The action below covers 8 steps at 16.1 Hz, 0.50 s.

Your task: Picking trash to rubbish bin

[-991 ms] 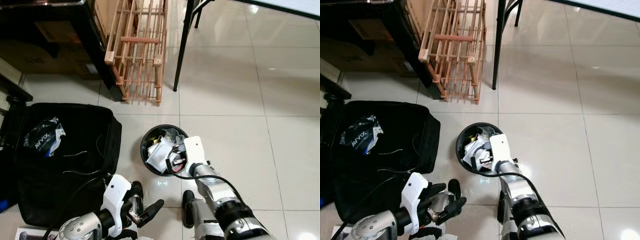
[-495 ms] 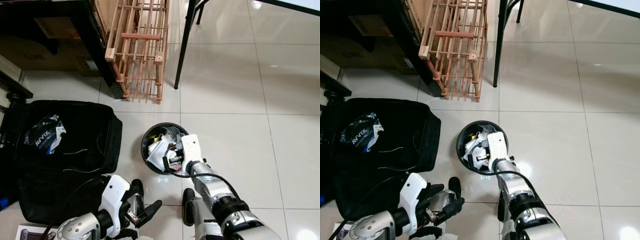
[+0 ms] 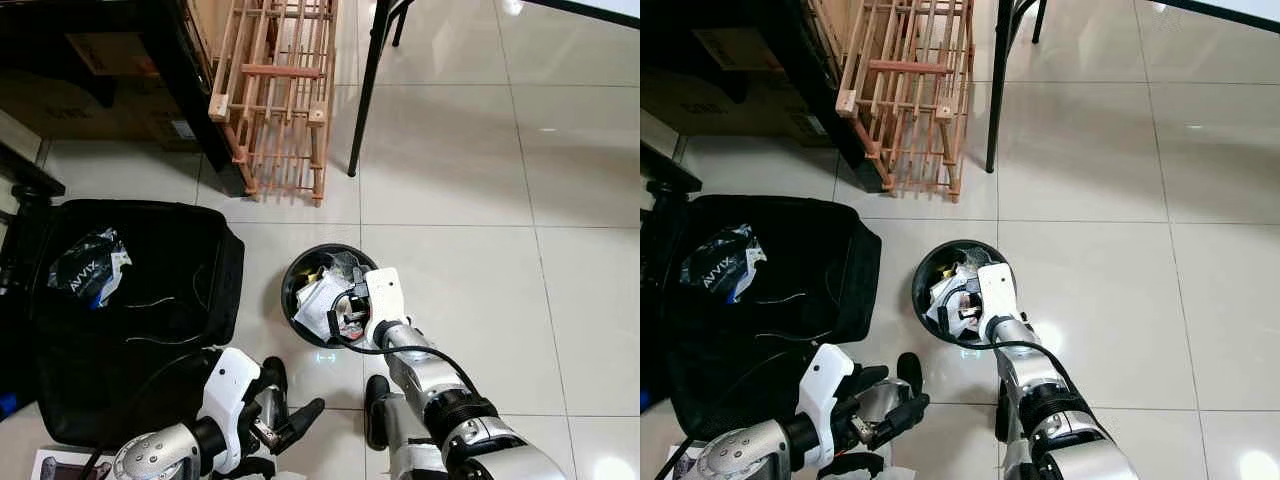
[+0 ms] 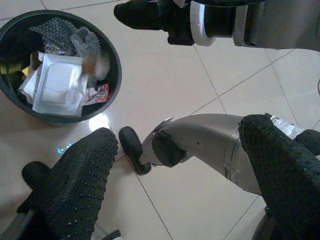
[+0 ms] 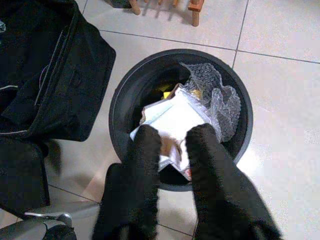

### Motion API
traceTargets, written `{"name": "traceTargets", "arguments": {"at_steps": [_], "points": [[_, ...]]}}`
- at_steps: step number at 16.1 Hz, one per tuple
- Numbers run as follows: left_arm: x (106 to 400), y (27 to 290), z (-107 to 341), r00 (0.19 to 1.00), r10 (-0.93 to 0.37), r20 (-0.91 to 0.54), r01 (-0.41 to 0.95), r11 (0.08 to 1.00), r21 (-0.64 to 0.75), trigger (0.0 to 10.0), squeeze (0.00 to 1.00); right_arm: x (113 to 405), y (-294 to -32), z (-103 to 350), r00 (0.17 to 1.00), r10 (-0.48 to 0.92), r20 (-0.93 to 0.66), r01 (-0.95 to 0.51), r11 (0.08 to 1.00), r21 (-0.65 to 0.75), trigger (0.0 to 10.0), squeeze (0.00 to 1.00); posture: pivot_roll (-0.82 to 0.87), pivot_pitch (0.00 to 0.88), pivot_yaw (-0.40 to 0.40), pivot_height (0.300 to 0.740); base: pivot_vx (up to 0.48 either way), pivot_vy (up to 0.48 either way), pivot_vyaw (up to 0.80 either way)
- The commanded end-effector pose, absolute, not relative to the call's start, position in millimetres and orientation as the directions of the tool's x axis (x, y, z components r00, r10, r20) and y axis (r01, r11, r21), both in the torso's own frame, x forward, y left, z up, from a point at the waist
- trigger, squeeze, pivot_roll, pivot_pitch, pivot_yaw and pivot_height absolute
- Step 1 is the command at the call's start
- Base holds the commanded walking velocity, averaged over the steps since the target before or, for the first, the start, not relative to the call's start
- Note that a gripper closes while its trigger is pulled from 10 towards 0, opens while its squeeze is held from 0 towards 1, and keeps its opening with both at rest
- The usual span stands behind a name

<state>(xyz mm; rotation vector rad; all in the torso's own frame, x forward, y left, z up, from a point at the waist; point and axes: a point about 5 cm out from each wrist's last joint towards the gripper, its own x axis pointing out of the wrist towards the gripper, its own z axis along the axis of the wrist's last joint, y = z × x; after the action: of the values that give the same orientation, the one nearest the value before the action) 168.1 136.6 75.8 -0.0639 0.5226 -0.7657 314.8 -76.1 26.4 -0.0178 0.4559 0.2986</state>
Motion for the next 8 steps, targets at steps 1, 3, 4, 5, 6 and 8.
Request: {"name": "traceTargets", "arguments": {"at_steps": [1, 3, 4, 5, 6, 8], "points": [[161.3, 136.8, 70.0, 0.583, -0.671, -0.458, 0.635, 0.728, -0.257, 10.0, 0.0, 306.0, -76.1, 14.9, 0.835, 0.281, -0.473, -0.285, 0.956, 0.066, 10.0, 1.0, 0.19, 0.479, 0.036, 0.74, 0.0, 0.0, 0.0], [160.8, 136.3, 69.8, 0.582, -0.671, -0.459, 0.636, 0.728, -0.257, 10.0, 0.0, 306.0, -77.3, 14.3, 0.835, 0.279, -0.474, -0.282, 0.957, 0.066, 10.0, 1.0, 0.18, 0.48, 0.034, 0.74, 0.0, 0.0, 0.0], [160.5, 136.2, 69.4, 0.582, -0.67, -0.46, 0.636, 0.728, -0.257, 10.0, 0.0, 305.6, -77.9, 13.7, 0.835, 0.278, -0.476, -0.282, 0.957, 0.065, 10.0, 1.0, 0.18, 0.48, 0.034, 0.74, 0.0, 0.0, 0.0], [160.9, 136.3, 69.1, 0.582, -0.67, -0.461, 0.636, 0.728, -0.256, 10.0, 0.0, 305.5, -78.0, 13.4, 0.834, 0.278, -0.476, -0.282, 0.957, 0.065, 10.0, 1.0, 0.18, 0.479, 0.033, 0.74, 0.0, 0.0, 0.0], [161.5, 136.2, 68.9, 0.582, -0.67, -0.461, 0.636, 0.728, -0.256, 10.0, 0.0, 305.4, -78.1, 13.2, 0.834, 0.277, -0.477, -0.281, 0.957, 0.064, 10.0, 1.0, 0.18, 0.478, 0.033, 0.74, 0.0, 0.0, 0.0], [162.9, 136.2, 68.6, 0.583, -0.67, -0.46, 0.636, 0.728, -0.254, 10.0, 0.0, 305.6, -78.4, 13.2, 0.835, 0.277, -0.476, -0.281, 0.958, 0.063, 10.0, 1.0, 0.18, 0.472, 0.032, 0.74, 0.0, 0.0, 0.0]]}}
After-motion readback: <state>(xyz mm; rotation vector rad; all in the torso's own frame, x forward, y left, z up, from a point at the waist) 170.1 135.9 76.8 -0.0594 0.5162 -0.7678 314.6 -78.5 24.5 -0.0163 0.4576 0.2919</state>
